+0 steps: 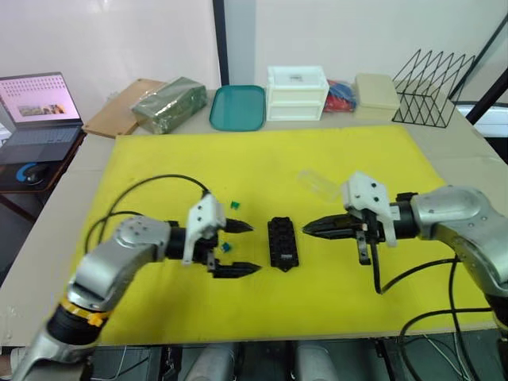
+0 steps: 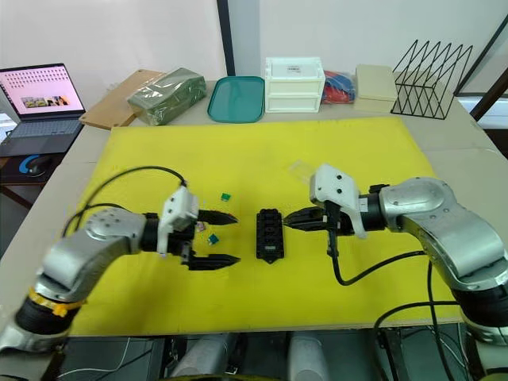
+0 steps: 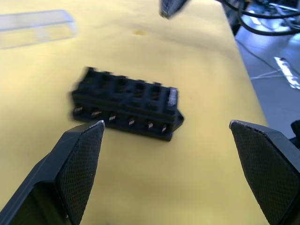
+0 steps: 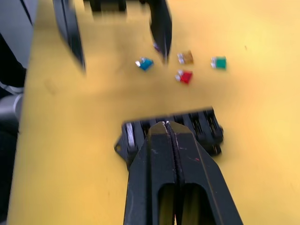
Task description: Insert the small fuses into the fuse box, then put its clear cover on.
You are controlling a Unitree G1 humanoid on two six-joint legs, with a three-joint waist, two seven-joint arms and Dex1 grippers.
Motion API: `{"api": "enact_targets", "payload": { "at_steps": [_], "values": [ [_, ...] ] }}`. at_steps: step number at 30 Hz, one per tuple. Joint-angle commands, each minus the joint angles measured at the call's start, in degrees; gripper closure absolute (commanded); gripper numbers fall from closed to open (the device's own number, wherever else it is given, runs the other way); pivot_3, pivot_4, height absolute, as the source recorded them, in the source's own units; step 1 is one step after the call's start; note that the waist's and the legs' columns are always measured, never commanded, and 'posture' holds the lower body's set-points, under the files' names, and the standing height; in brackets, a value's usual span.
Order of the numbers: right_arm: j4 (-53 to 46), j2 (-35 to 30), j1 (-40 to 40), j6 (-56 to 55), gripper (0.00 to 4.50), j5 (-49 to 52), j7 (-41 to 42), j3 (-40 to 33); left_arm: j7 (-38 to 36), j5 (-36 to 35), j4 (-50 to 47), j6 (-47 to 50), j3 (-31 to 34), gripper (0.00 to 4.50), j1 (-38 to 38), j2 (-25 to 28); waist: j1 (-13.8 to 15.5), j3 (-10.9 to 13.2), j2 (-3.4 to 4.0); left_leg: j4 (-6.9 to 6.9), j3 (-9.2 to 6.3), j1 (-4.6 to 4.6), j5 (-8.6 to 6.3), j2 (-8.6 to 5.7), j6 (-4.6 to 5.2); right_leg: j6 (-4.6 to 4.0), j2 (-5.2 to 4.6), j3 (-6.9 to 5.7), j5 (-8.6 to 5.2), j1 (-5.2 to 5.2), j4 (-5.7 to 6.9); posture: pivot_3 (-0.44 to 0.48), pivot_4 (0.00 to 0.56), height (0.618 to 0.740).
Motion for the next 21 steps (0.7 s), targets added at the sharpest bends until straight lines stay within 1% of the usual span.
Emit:
{"api": "enact_targets", "payload": {
  "at_steps": [1,2,3,6,7,8,11,16,21],
  "values": [
    [1.1,-3.83,2.24,-2.6,3.58,-0.74,2.03,-5.45,-2.63,-3.79,0.96,2.78,9.38,0.0,1.01,7.11,-0.03,0.0,0.0,-0.01,0.0,0.0,0.0,0.0,0.0,0.0,0.0,0.0,0.0,0.0,-0.02,0.0,0.15,0.74],
    [1.65,-4.57,2.98,-3.14,3.19,-0.8,2.39,-6.2,-3.37,-4.0,1.84,2.74,10.87,0.0,1.61,8.97,-0.03,0.0,0.0,-0.02,0.01,0.0,0.0,0.0,0.0,0.0,0.0,0.0,0.0,0.0,-0.02,0.0,0.15,0.74],
    [2.43,-5.52,3.95,-3.81,2.89,-0.89,3.07,-7.25,-4.45,-3.8,3.61,2.27,12.56,0.0,2.46,11.09,-0.04,0.01,0.02,-0.03,0.01,0.01,0.0,0.0,0.0,0.0,0.01,0.0,0.0,0.0,-0.02,0.0,0.15,0.74],
    [6.78,-9.03,8.05,-6.83,1.86,-2.57,5.73,-11.76,-9.1,0.55,12.91,-2.22,17.64,0.0,6.73,18.96,-0.04,0.03,0.04,-0.06,0.02,0.01,0.0,0.01,0.0,-0.01,0.01,0.0,0.0,-0.01,-0.03,0.0,0.15,0.74],
    [8.18,-9.89,9.18,-7.86,1.44,-3.2,6.38,-12.76,-10.39,1.15,15.5,-3.24,18.64,0.0,7.64,20.74,-0.04,0.04,0.06,-0.08,0.02,0.01,0.0,0.01,0.0,-0.01,0.01,0.0,0.0,-0.01,-0.04,0.0,0.15,0.74],
    [9.47,-10.71,10.43,-8.93,1.12,-3.88,6.95,-13.64,-11.73,1.64,18.05,-4.53,19.41,0.0,8.49,22.26,-0.03,0.05,0.07,-0.08,0.03,0.01,0.0,0.01,0.0,-0.01,0.01,0.0,-0.01,-0.02,-0.05,0.0,0.15,0.74],
    [13.3,-12.48,13.98,-11.47,0.03,-5.69,8.17,-16.14,-14.8,4.17,25.0,-9.16,20.55,0.0,10.74,25.46,0.12,0.05,0.08,-0.07,0.03,0.01,0.0,0.01,0.0,-0.01,0.0,-0.01,-0.01,0.01,-0.06,0.0,0.15,0.74],
    [17.25,-13.22,16.17,-13.84,0.03,-7.54,9.07,-18.27,-16.06,6.28,30.81,-12.92,20.54,0.0,10.55,26.17,-0.09,0.08,0.13,-0.08,0.03,0.01,-0.01,0.01,0.0,-0.01,-0.01,0.0,-0.01,0.0,-0.05,0.0,0.15,0.74],
    [18.47,-12.07,14.3,-15.62,0.03,-8.83,7.93,-17.01,-16.27,5.78,29.87,-13.07,18.69,0.0,8.7,24.19,-0.11,0.09,0.16,-0.09,0.04,0.0,-0.01,0.03,0.0,-0.01,0.0,0.01,-0.01,-0.03,-0.04,0.0,0.15,0.74]
  ]
}}
